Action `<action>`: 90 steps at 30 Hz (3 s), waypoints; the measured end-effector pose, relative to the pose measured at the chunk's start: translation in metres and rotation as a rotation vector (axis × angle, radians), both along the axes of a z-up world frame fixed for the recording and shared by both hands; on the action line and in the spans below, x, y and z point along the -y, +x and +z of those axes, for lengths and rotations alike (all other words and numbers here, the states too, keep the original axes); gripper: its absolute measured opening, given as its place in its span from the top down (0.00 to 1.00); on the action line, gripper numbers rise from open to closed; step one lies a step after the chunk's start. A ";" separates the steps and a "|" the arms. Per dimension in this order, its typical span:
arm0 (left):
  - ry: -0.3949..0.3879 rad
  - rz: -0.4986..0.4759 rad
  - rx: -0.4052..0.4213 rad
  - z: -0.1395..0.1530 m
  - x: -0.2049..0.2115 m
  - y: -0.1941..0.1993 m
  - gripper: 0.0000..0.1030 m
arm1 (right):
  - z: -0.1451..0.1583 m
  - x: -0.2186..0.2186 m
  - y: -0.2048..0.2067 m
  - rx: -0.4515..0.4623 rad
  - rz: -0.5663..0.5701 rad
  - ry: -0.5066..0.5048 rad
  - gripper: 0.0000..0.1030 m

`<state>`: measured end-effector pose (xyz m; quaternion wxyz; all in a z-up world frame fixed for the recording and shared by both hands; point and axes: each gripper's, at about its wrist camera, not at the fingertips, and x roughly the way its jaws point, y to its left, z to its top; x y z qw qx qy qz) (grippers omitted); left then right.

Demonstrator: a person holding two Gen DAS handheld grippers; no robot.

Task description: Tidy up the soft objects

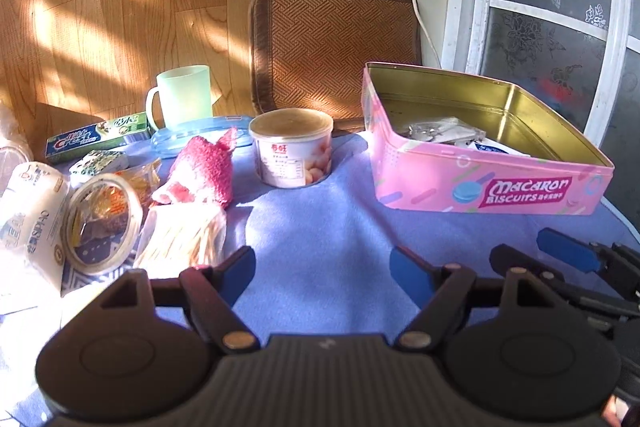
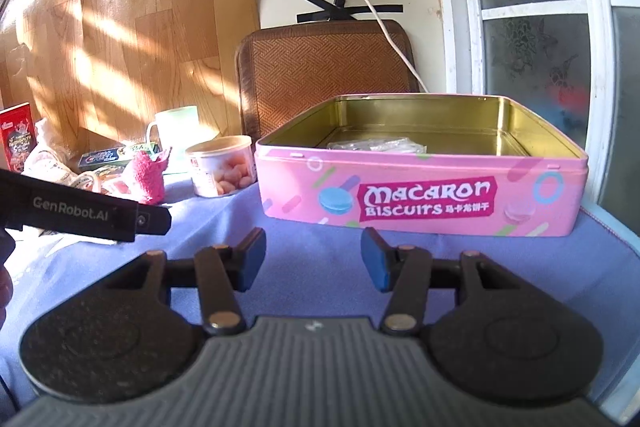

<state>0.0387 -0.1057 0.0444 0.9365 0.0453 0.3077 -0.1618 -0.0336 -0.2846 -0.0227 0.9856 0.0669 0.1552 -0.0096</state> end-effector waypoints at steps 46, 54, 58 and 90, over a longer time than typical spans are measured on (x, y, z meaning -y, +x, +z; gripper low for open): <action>-0.202 0.392 -0.006 -0.037 -0.201 -0.023 0.16 | 0.038 -0.207 0.176 -0.236 0.449 -0.140 0.88; -0.232 0.390 -0.001 -0.037 -0.204 -0.026 0.16 | 0.066 -0.133 0.104 -0.165 0.465 0.046 0.88; -0.221 0.379 0.009 -0.035 -0.200 -0.029 0.18 | 0.053 -0.090 0.068 -0.214 0.449 0.089 0.88; -0.155 -0.084 -0.227 -0.026 -0.062 -0.010 0.58 | -0.019 -0.069 0.004 -0.120 0.480 -0.095 0.19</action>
